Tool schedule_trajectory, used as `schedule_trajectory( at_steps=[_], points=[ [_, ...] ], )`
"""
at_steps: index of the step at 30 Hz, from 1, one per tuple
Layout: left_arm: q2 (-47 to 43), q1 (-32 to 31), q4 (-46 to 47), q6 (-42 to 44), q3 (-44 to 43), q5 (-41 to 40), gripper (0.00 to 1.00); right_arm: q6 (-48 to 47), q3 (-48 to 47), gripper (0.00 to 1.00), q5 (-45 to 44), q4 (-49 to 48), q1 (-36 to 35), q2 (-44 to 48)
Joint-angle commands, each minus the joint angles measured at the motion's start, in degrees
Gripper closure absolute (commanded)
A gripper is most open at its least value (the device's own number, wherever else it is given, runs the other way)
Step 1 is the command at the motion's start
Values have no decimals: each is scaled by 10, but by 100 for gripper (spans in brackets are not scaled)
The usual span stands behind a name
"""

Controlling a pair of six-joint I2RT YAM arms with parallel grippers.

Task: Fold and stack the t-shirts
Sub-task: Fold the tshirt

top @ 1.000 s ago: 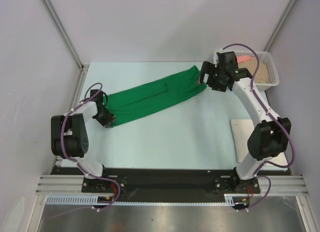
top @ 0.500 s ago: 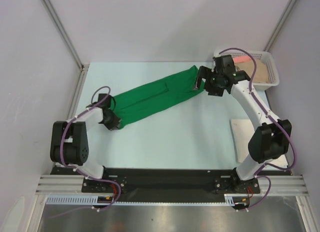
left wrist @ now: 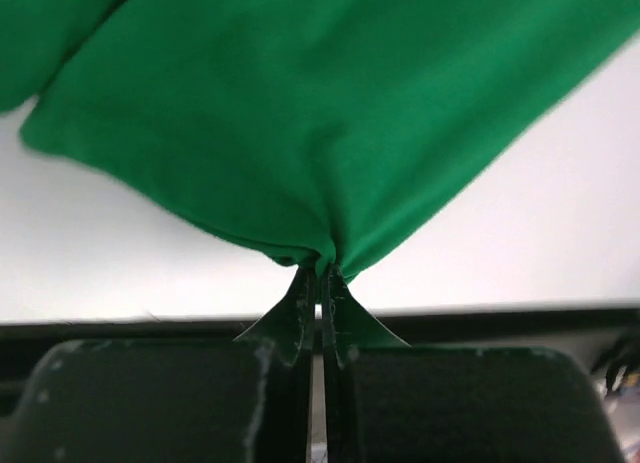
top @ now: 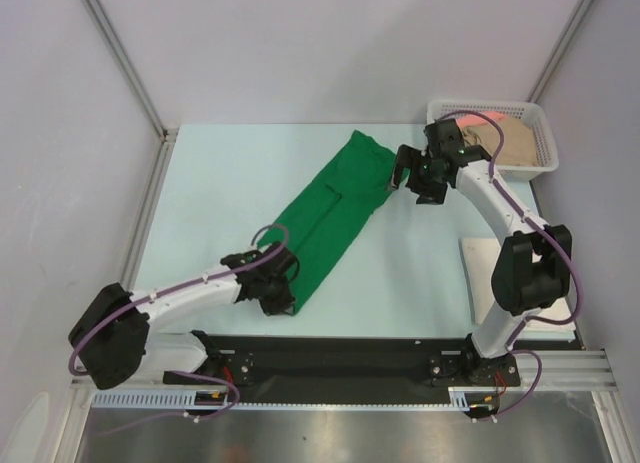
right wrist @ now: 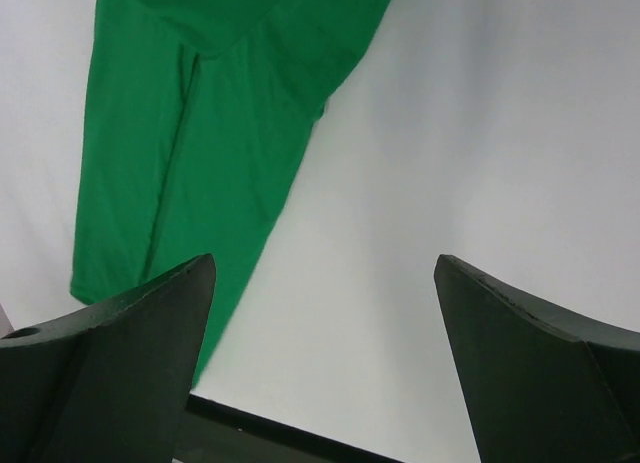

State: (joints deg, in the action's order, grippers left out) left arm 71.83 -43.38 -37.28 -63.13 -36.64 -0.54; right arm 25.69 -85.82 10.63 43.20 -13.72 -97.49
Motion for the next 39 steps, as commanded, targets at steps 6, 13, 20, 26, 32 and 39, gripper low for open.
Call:
schedule_trajectory(
  at_steps=[6, 13, 20, 26, 32, 39],
  points=[
    [90, -171, 95, -25, -54, 101, 91, -2, -20, 8, -24, -61, 19, -72],
    [165, -210, 46, 117, -207, 135, 48, -25, -118, 13, -49, -57, 22, -159],
    [108, -175, -44, 274, -301, 126, 26, -33, -223, 20, -83, -57, 16, -242],
    [109, -3, -9, 358, -357, 94, 30, -3, -214, 33, -143, -108, 1, -263],
    [193, 114, 70, 390, -431, 34, 32, 18, -197, 33, -227, -141, -17, -282],
    [252, 166, 68, 401, -458, 57, 38, 20, -247, 48, -268, -145, -16, -344]
  ],
)
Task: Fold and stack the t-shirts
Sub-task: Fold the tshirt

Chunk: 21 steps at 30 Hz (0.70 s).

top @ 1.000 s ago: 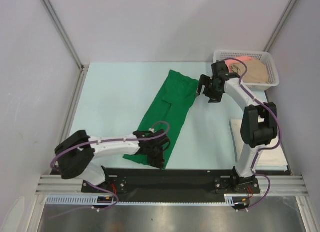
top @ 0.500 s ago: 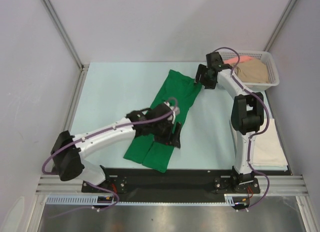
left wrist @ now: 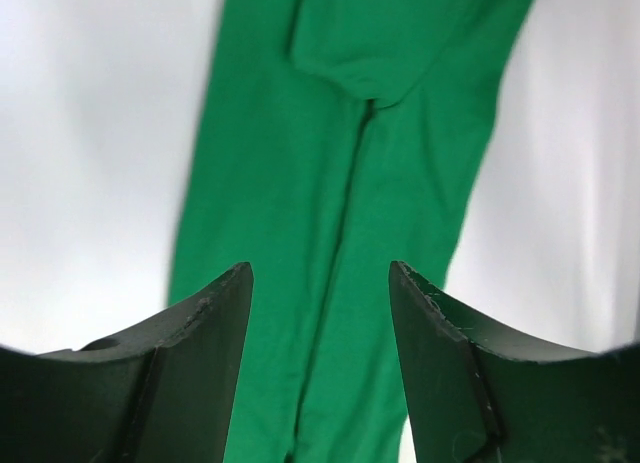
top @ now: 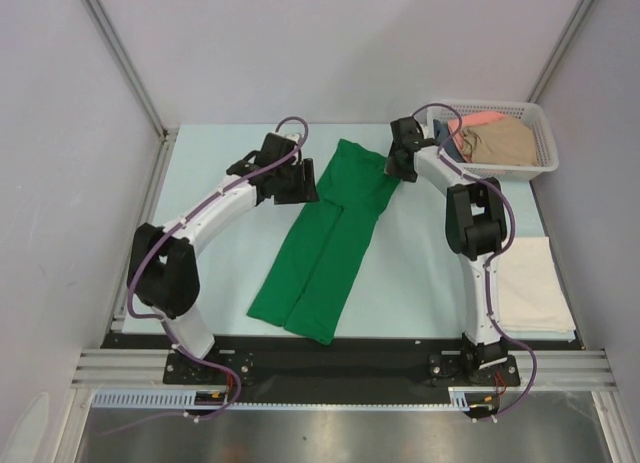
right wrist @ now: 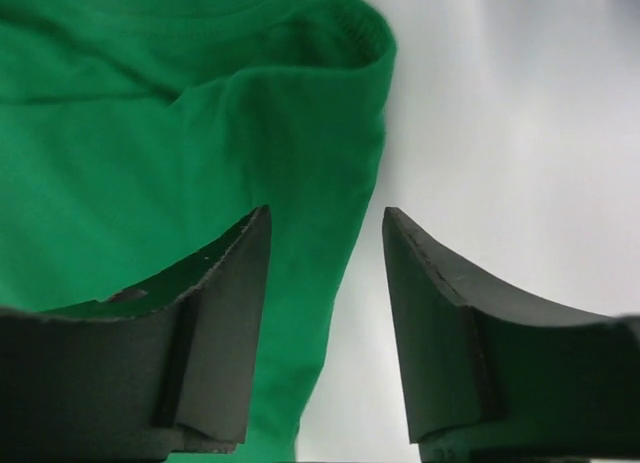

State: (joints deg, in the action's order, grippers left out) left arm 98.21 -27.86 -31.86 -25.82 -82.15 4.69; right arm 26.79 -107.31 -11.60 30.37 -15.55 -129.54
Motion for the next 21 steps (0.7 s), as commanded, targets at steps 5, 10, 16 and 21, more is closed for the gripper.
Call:
schedule_trajectory(
  at_steps=[5, 10, 16, 21],
  points=[
    [-41, 35, 12, 34, 39, 21, 38, -1, -41, 49, -62, -22, 2, -52],
    [-51, 54, 7, 38, 54, 31, 38, -28, -79, 50, -68, -29, 3, -82],
    [-46, 80, 7, 43, 58, 37, 39, -53, -150, 85, -37, -51, 8, -133],
    [-49, 109, 2, 47, 78, 25, 34, -62, -219, 91, -40, -70, 11, -182]
  ],
)
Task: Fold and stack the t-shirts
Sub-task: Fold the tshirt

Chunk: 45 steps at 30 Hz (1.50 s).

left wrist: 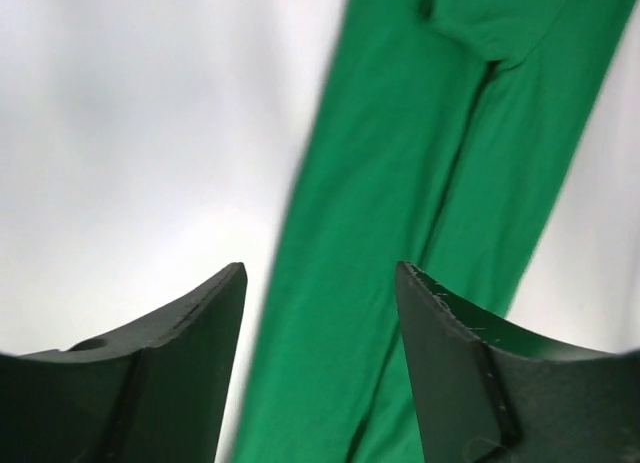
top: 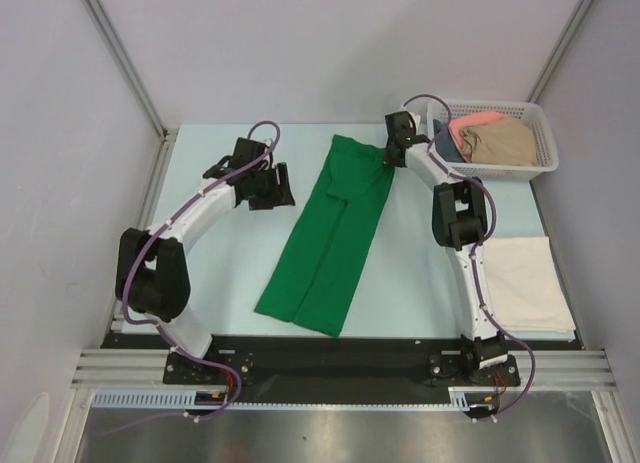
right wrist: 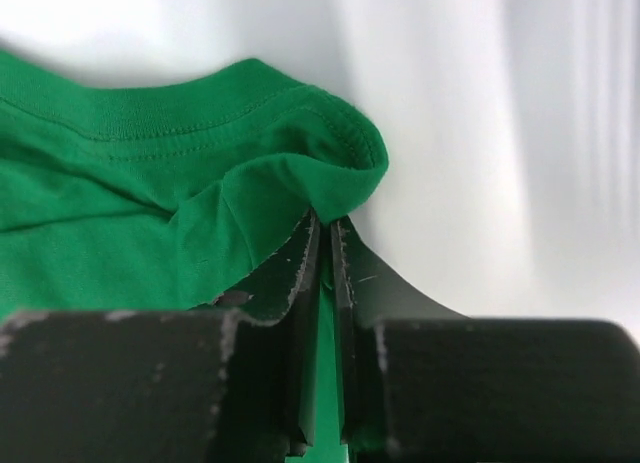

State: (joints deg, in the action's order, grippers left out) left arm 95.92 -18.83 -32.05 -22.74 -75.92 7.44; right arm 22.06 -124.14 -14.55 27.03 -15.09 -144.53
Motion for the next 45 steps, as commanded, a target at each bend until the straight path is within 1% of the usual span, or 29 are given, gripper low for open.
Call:
schedule_trajectory(
  at_steps=[1, 5, 10, 11, 12, 14, 16, 17, 18, 19, 20, 22, 24, 25, 26, 28, 29, 31, 32, 33, 34, 35, 36, 37, 39, 40, 42, 43, 45],
  points=[
    [-34, 23, 8, 15, 37, -6, 32, -25, -67, 92, -9, -40, 8, -41],
    [-47, 34, 17, 3, 85, -6, 29, -56, -188, 92, 12, -59, 12, -99],
    [-56, 34, 26, -13, 137, 11, 30, -62, -225, 87, 71, -117, 21, -129],
    [-59, 35, 29, -13, 145, 17, 30, -64, -237, 83, 79, -112, 20, -134],
    [-65, 34, 34, -13, 161, 28, 30, -60, -253, 73, 86, -108, 19, -136],
    [-66, 34, 29, -12, 170, 37, 32, -43, -255, 68, 87, -84, 22, -122],
    [-70, 34, 17, -14, 184, 44, 35, -22, -240, 57, 90, -63, 29, -99],
    [-76, 35, 19, -16, 192, 48, 35, -19, -231, 49, 92, -38, 31, -75],
    [-90, 34, 21, -20, 213, 57, 35, -16, -225, 36, 96, -23, 33, -60],
    [-98, 34, 23, -20, 223, 62, 36, -17, -214, 33, 97, -7, 35, -45],
    [-109, 35, 23, -26, 241, 65, 37, -18, -207, 25, 96, 28, 36, -11],
    [-122, 34, 23, -33, 261, 71, 37, -17, -176, 20, 102, 59, 37, 22],
    [-131, 34, 27, -41, 283, 79, 38, -20, -147, 7, 108, 107, 32, 77],
    [-138, 34, 27, -45, 288, 88, 38, -22, -133, 3, 109, 141, 31, 98],
    [-141, 34, 27, -48, 292, 93, 38, -25, -97, 0, 127, 157, 23, 115],
    [-140, 34, 25, -49, 302, 120, 37, -29, -53, 0, 159, 194, 14, 169],
    [-140, 34, 25, -48, 306, 128, 37, -26, 11, 0, 190, 200, -1, 187],
    [-144, 34, 23, -48, 319, 130, 36, -23, 87, 0, 221, 203, -21, 253],
    [-143, 34, 21, -48, 322, 129, 36, -13, 171, 0, 258, 193, -42, 282],
    [-142, 34, 17, -49, 329, 129, 37, -5, 226, 0, 274, 180, -55, 309],
    [-141, 34, 17, -49, 333, 131, 38, 9, 274, 0, 293, 142, -65, 371],
    [-140, 34, 19, -51, 336, 132, 38, 21, 320, 0, 331, 118, -75, 398],
    [-141, 34, 22, -55, 343, 133, 39, 53, 417, 0, 350, 96, -94, 426],
    [-141, 33, 24, -56, 348, 135, 40, 71, 456, 0, 369, 51, -102, 481],
    [-146, 30, 26, -57, 356, 132, 41, 125, 574, 5, 412, 6, -129, 530],
    [-149, 27, 28, -58, 359, 130, 42, 140, 613, 7, 420, -37, -140, 551],
    [-154, 20, 30, -62, 371, 129, 43, 195, 675, 13, 446, -80, -155, 603],
    [-153, 16, 32, -63, 373, 132, 43, 212, 732, 15, 450, -113, -169, 615],
    [-152, 3, 31, -64, 373, 126, 44, 237, 781, 18, 452, -141, -177, 652]
  ],
)
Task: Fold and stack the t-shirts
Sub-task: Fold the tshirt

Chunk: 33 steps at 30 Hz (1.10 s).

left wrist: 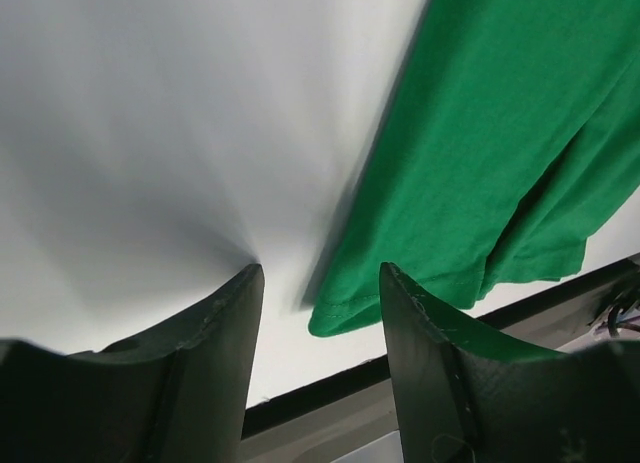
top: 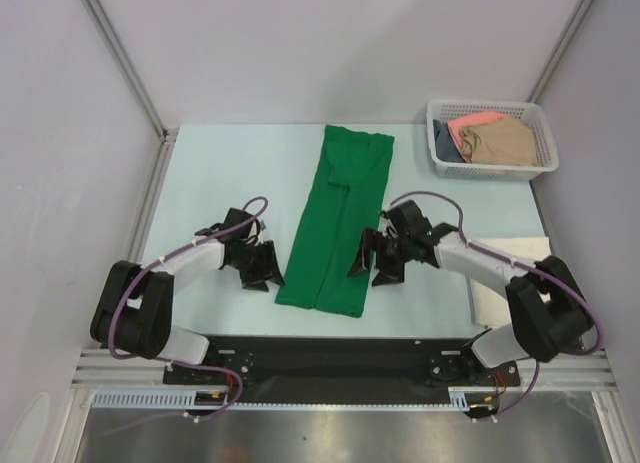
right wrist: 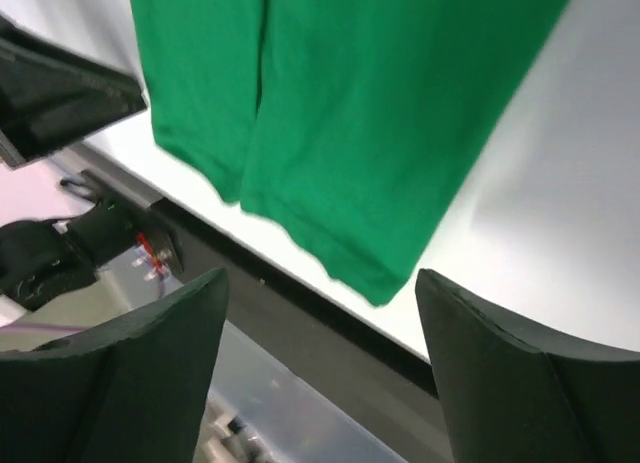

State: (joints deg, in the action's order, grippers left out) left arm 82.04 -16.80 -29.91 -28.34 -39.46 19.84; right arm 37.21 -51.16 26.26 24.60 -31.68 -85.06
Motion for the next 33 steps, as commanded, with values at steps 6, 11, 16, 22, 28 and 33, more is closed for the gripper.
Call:
schedule_trajectory(
  at_steps=[6, 11, 16, 22, 28, 33],
  points=[
    [-18, -40, 6, -13, 19, -21, 45, 163, 170, 38, 26, -169, -18, 131],
    [-16, -47, -2, -14, 13, -32, 46, 215, 221, 51, 34, -217, -26, 131],
    [-8, -50, -3, -17, 14, -24, 49, 241, 256, 48, 29, -240, -42, 122],
    [-12, -57, -9, -31, 18, -38, 54, 287, 286, 45, 20, -280, -48, 117],
    [-14, -63, -9, -46, 23, -36, 58, 328, 299, 47, 11, -314, -52, 84],
    [-21, -64, -11, -46, 26, -36, 59, 355, 317, 49, 14, -353, -55, 60]
  ],
)
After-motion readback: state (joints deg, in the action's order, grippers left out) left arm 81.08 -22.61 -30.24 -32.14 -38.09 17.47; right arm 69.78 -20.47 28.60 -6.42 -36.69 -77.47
